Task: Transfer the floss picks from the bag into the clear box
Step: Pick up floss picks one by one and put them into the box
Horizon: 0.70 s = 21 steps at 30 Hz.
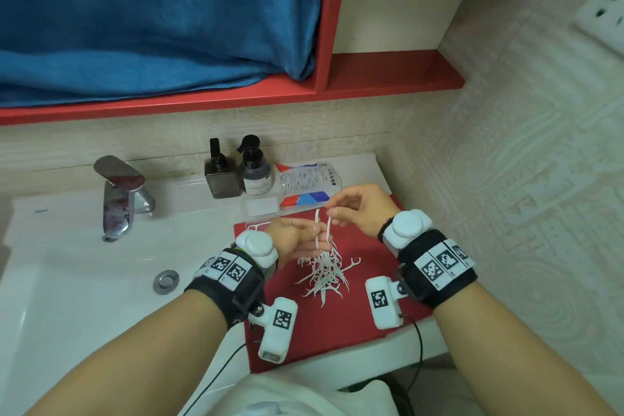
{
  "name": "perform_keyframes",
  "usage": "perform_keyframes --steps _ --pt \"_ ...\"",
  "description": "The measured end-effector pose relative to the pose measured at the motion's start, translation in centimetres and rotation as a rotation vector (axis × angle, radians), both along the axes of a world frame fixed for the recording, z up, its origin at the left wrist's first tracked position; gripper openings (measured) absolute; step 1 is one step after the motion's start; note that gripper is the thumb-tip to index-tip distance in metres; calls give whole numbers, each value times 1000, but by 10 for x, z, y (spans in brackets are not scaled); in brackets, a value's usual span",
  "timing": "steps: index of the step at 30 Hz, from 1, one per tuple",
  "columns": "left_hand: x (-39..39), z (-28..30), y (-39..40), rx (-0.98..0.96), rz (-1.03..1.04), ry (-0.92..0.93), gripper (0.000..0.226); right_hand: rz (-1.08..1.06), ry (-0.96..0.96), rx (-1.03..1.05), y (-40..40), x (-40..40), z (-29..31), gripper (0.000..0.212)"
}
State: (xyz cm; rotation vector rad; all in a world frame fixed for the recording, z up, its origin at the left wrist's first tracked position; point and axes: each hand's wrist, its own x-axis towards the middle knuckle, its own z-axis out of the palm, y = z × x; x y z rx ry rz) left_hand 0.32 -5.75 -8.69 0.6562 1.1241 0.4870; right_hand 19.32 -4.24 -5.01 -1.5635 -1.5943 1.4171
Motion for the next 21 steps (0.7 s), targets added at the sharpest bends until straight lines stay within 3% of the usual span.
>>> perform_keyframes --steps 8,14,21 --pt "1 14 0 105 -60 -81 15 9 -9 115 2 1 13 12" --pt "-3 33 -6 134 -7 -244 17 10 26 190 -1 -13 32 14" --pt "-14 45 -4 169 6 -269 16 3 27 220 -1 -26 43 17"
